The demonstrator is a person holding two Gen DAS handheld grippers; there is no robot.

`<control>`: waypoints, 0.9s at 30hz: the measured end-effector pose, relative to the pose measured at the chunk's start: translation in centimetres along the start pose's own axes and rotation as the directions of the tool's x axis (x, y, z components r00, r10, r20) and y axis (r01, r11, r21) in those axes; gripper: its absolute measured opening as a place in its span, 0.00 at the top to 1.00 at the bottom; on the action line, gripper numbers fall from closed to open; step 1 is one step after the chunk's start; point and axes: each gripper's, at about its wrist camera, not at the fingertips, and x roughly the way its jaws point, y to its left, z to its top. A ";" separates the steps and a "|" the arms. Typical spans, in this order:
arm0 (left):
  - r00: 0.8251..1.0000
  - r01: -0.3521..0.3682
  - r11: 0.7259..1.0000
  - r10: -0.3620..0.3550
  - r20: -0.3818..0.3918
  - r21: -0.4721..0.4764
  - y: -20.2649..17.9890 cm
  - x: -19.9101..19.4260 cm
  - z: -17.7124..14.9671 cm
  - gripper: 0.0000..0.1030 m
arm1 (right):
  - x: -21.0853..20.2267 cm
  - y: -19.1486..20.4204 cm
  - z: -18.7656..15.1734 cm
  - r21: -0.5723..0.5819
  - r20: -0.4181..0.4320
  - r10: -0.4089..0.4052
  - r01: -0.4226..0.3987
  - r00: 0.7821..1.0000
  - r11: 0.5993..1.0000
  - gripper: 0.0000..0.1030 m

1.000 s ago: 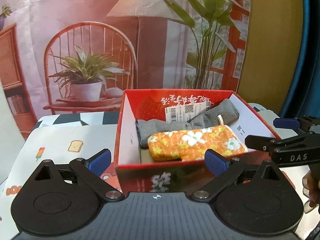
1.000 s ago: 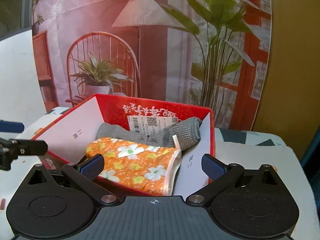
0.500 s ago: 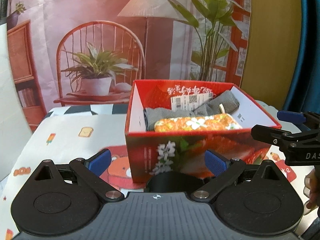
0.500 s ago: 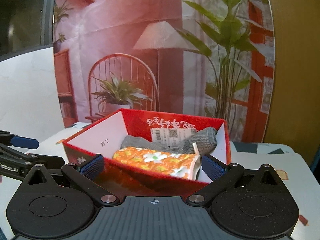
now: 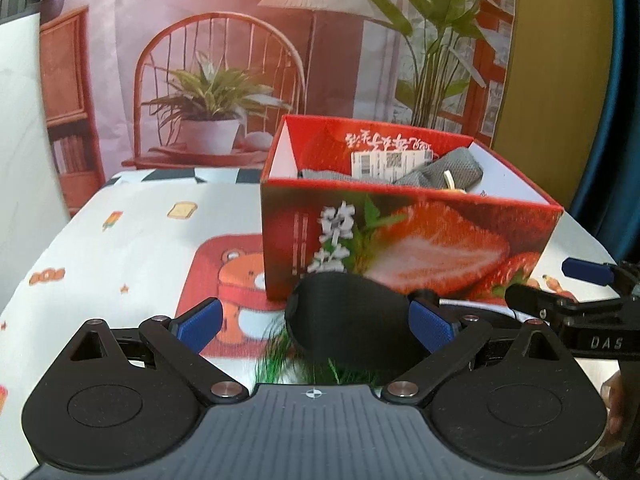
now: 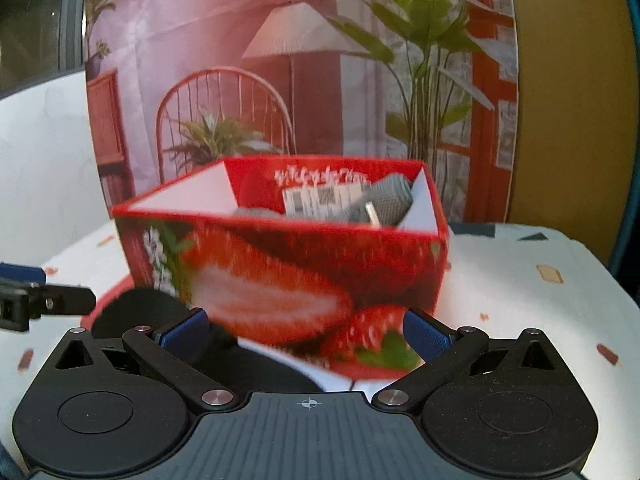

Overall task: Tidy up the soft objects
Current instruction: 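Move both grippers down to the black eye mask beside the box, then close both grippers on the black eye mask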

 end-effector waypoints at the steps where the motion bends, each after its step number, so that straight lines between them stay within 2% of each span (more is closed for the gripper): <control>1: 1.000 -0.001 1.000 0.001 -0.002 -0.002 0.0 -0.1 -0.3 0.03 | -0.1 0.1 -0.4 -0.003 -0.006 0.002 -0.002 1.000 1.000 0.00; 9: 0.999 -0.002 1.000 0.001 -0.033 -0.007 0.0 -0.2 -2.4 0.04 | -0.4 0.0 -2.6 0.012 -0.031 0.003 -0.003 1.000 1.000 0.00; 14: 1.000 0.015 1.000 -0.015 -0.017 -0.010 0.0 -0.4 -2.6 0.06 | -0.2 0.0 -3.0 0.026 -0.047 0.009 -0.008 0.999 1.000 0.00; 27: 0.999 0.032 0.997 -0.034 -0.032 -0.070 1.1 0.4 -2.7 0.27 | 0.4 -0.1 -3.6 0.023 -0.079 0.018 -0.016 0.997 1.000 0.00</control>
